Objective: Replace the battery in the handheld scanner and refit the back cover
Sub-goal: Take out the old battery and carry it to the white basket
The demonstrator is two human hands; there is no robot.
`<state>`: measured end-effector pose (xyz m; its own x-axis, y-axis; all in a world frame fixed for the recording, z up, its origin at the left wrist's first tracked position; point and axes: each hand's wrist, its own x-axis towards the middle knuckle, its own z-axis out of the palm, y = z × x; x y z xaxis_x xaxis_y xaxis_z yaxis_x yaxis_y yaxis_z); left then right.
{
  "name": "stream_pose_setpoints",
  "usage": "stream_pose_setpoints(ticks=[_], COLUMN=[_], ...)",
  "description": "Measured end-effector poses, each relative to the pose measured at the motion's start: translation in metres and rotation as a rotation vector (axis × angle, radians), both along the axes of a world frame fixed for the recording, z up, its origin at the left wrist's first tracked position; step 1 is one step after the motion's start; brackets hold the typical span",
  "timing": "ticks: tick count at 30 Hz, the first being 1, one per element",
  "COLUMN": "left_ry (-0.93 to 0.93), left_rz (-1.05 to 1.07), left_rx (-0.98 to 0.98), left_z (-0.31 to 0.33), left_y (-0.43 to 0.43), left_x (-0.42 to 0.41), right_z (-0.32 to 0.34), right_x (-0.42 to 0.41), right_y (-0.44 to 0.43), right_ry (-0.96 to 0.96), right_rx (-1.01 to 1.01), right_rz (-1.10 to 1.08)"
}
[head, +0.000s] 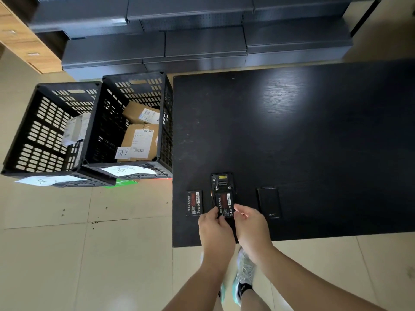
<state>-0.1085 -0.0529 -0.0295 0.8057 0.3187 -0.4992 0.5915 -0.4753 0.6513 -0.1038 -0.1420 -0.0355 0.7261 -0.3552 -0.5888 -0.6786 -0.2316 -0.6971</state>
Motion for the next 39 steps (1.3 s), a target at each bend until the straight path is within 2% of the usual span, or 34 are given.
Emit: stream_pose_setpoints(ticks=[5,14,18,28,34,39], left_ry=[0.070,0.123,0.142,0.139,0.105,0.047], left_rz=[0.215,0.343,0.355,0.407,0.384,0.313], left_rx=[-0.131,-0.178,-0.186,-0.298,-0.377,-0.475], left_z=[0.010,0.011,0.010,0.020,0.053,0.105], left_y=[-0.002,0.001,0.002,0.007,0.007,0.011], left_x=[0.010,0.021,0.023,0.024,0.028,0.036], right_z=[0.005,0.007,0.006,0.010,0.048,0.096], right_x=[0.007,0.008,0.013,0.014,0.018,0.020], right_y=[-0.001,0.000,-0.003,-0.006,-0.009,-0.011], right_ry=[0.070,0.049,0.048,0.086,0.017,-0.073], right_rx=[0.100,0.102,0.104,0.275,0.301,0.344], right_rz=[-0.091,-0.094,-0.095,-0.192,-0.198,-0.213])
